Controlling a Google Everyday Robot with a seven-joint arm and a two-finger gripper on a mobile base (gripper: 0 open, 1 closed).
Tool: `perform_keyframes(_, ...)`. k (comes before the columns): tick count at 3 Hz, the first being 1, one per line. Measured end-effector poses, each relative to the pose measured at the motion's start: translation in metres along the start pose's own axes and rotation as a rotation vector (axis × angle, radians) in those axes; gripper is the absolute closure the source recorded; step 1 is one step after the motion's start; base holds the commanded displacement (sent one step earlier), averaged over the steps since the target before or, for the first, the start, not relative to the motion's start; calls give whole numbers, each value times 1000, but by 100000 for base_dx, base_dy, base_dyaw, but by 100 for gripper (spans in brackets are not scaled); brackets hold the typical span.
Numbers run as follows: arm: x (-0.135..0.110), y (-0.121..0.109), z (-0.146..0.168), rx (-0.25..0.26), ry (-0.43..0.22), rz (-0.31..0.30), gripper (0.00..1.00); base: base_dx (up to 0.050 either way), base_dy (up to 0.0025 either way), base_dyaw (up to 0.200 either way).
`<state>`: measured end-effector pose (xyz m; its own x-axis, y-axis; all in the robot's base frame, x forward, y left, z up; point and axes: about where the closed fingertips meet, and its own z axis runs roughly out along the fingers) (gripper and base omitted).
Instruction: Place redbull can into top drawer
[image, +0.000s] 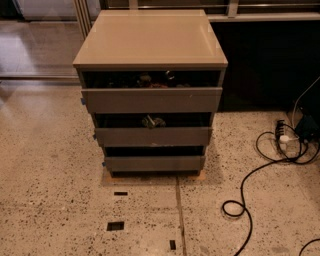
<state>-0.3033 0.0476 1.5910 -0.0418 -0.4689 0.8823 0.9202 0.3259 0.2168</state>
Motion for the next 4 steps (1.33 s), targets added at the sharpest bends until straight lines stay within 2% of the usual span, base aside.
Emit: perform_keyframes(4, 0, 0, 0, 0, 0, 0, 0, 0, 0, 0)
